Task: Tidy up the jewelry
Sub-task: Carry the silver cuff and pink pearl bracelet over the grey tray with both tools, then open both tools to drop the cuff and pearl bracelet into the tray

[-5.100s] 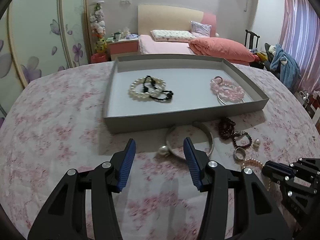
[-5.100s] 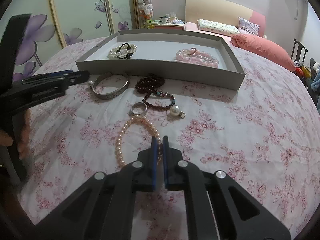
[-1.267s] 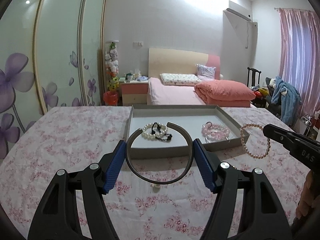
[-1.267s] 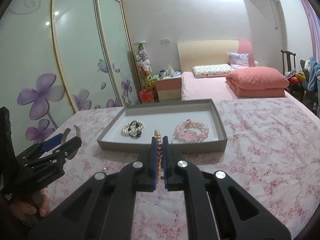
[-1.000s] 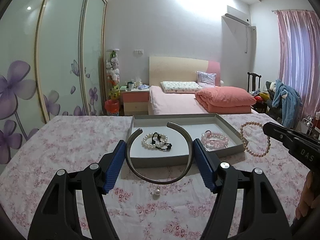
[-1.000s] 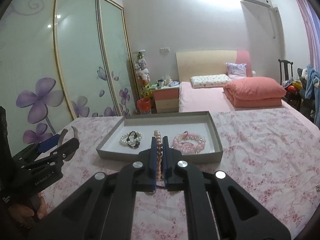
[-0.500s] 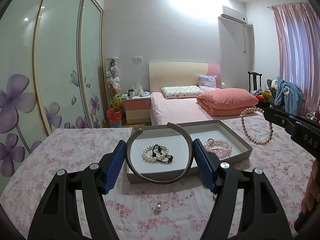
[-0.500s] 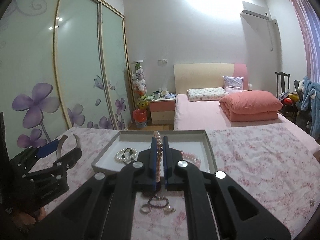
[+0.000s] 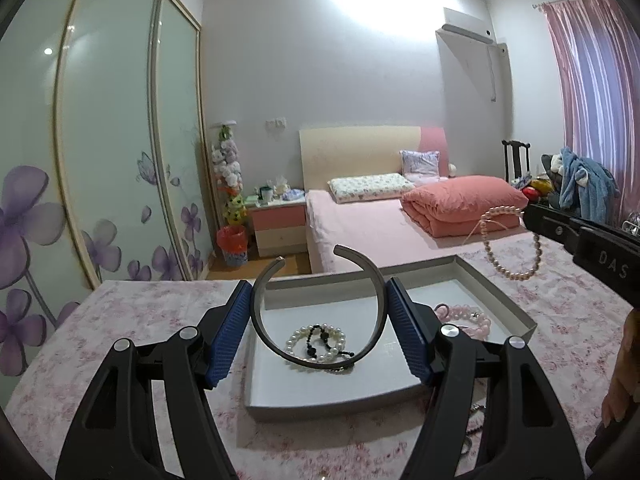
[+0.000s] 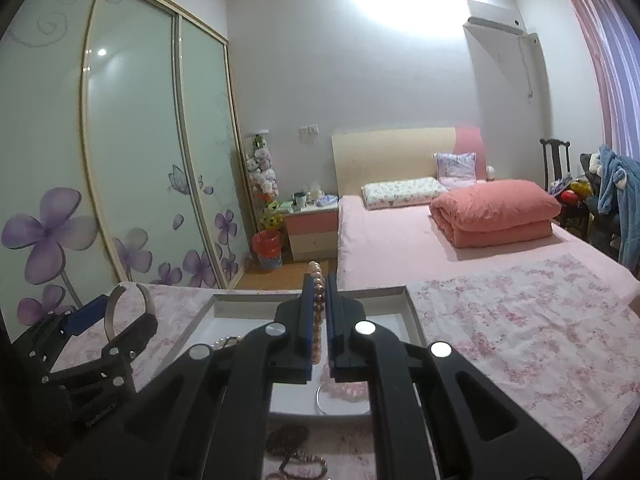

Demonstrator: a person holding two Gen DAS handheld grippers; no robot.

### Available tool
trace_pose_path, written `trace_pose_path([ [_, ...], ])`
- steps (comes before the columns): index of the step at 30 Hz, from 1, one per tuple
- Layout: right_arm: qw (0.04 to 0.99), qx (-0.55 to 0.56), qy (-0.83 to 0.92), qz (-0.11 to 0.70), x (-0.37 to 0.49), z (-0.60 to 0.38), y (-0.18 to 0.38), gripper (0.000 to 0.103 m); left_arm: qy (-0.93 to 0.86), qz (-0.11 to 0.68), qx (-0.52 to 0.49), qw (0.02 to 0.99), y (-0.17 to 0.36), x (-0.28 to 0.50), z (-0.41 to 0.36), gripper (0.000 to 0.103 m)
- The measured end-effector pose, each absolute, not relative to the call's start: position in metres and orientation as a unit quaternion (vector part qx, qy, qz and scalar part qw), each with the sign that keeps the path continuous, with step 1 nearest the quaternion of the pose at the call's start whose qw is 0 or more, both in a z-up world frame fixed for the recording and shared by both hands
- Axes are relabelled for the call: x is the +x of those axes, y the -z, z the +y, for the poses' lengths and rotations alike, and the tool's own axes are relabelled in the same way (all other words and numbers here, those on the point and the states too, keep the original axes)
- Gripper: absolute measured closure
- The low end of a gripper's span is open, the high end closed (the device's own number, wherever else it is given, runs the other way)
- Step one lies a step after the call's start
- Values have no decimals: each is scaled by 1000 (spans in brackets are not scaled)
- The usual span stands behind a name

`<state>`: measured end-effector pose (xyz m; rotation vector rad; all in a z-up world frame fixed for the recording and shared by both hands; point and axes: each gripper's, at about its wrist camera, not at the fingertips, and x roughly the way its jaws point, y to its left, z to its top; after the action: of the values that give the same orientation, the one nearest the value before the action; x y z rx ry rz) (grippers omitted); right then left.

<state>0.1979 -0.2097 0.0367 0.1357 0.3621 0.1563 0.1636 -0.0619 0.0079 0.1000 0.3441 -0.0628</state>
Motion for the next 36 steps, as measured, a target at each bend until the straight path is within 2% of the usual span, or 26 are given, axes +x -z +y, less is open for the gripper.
trace_pose_path([
  [17,932,138,-96,322,285,-219,33,96,55,267,41,961,33,222,-71,35],
  [19,927,145,-94,333,288,-220,38,91,59,276,39,959,35,226,-74,34],
  [21,926,151,-89,334,288,-222,40,67,60,276,34,959,35,228,-75,33],
  [22,927,151,-87,331,286,-223,39,64,59,276,34,959,35,229,-74,28],
  [24,928,154,-84,329,281,-226,38,64,55,272,28,960,31,229,-71,24],
  [36,931,159,-69,321,256,-242,27,64,29,258,11,966,14,210,-39,24],
])
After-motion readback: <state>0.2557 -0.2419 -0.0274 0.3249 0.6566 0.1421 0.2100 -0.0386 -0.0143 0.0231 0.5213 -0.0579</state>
